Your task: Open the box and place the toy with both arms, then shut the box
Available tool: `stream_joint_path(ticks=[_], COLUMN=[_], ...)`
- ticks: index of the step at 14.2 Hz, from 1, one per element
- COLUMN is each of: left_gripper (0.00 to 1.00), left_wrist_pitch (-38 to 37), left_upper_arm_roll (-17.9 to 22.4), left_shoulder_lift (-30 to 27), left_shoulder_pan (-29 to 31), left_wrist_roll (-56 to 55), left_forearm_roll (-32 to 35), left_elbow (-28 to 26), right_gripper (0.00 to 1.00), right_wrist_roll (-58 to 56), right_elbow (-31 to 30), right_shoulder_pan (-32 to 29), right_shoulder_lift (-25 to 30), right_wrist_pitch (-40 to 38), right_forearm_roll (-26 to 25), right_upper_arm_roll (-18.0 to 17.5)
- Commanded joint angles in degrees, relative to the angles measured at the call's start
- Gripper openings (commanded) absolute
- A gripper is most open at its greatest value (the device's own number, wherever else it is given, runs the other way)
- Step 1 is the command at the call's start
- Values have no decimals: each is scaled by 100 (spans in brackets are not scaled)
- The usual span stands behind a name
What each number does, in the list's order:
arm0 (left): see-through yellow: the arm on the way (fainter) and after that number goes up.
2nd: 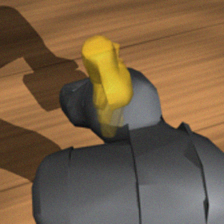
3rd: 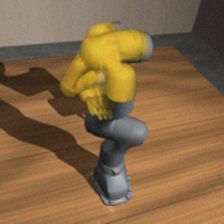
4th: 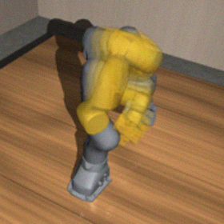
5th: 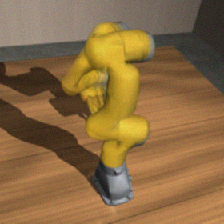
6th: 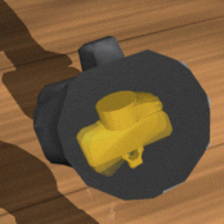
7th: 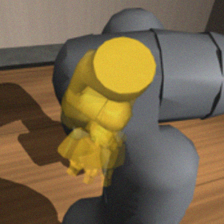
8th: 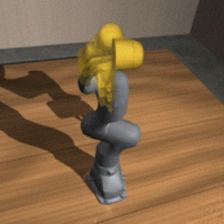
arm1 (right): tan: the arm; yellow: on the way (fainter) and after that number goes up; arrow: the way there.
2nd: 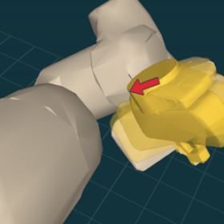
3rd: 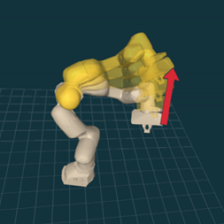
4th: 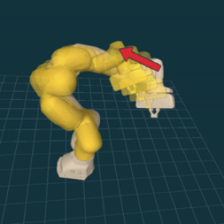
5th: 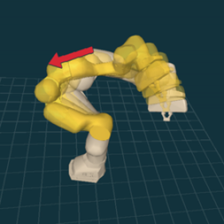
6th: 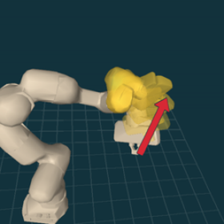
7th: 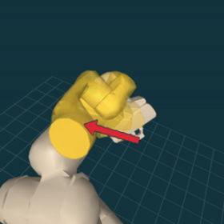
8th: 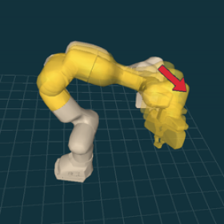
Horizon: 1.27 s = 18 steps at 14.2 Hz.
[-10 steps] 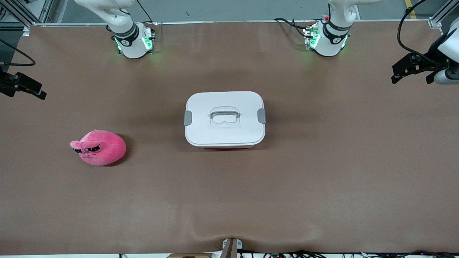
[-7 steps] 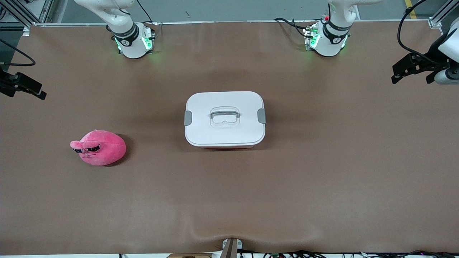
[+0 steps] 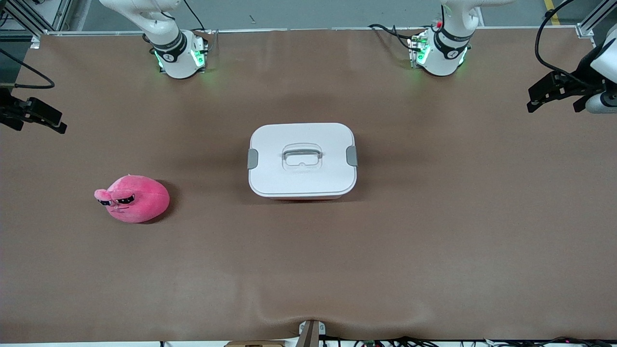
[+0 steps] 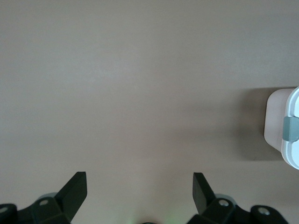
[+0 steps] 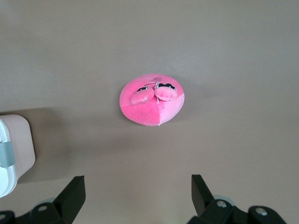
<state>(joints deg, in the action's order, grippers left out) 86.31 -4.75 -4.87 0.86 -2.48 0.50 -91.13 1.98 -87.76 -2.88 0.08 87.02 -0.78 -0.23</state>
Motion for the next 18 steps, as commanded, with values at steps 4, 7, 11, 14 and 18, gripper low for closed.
stream_joint_path(ticks=[4,7,11,14,18], left_gripper=[100,100,100,100,100], left_wrist_pitch=[-132,-150,-185,-211,-483], left_upper_arm_roll=[0,0,18,9,-53], left_shoulder_lift=[65,92,109,153,144], left_shoulder_pan=[28,28,46,37,-7], left_wrist_roll=[-33,-42,-51,-68,-883], left_forearm_roll=[-15,-15,38,47,-50], left_elbow=[174,174,165,165,157], right_gripper=[100,100,100,100,100], right_wrist_roll=[83,48,48,39,30], right_elbow=[-21,-21,-135,-302,-355], right_shoulder_pan=[121,112,121,112,156], right_shoulder_lift=[-34,-34,-52,-69,-376], right_wrist_pitch=[-54,-63,7,227,526], right_forearm_roll=[-124,-124,-124,-124,-124], right_upper_arm_roll=[41,49,49,49,49])
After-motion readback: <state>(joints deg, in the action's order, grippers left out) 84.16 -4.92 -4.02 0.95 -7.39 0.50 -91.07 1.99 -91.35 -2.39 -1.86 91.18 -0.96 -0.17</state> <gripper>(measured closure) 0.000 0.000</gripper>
